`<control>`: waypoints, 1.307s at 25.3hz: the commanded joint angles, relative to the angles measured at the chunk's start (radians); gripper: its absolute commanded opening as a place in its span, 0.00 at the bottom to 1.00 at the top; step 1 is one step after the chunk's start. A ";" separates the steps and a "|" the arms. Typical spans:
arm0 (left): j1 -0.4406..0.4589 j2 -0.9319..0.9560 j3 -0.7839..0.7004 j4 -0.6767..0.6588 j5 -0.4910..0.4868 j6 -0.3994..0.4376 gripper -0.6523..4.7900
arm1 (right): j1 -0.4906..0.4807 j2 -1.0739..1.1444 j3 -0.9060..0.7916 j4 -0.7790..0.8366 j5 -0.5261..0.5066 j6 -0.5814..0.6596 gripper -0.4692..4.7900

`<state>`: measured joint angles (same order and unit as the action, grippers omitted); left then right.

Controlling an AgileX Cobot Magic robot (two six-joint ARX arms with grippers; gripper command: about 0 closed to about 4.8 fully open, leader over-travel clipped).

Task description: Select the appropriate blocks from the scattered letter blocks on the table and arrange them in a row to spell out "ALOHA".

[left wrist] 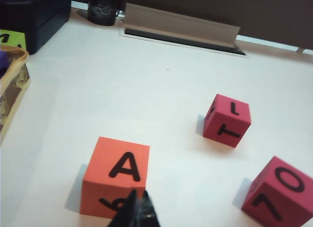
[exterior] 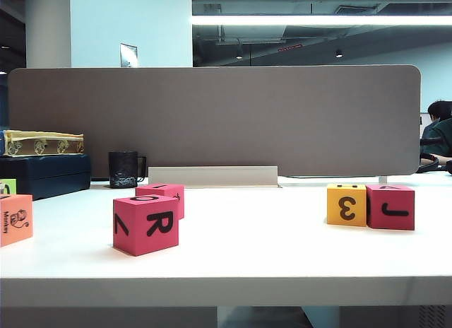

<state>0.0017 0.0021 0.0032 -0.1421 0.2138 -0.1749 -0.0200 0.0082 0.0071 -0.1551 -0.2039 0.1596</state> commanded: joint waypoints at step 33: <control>-0.039 0.780 0.800 -0.421 0.123 0.042 0.11 | 0.106 0.855 1.125 -0.490 -0.137 -0.040 0.08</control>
<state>-0.0235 0.7673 0.7906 -0.5266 0.3367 -0.1699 0.0727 0.8448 1.1065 -0.5797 -0.3515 0.1410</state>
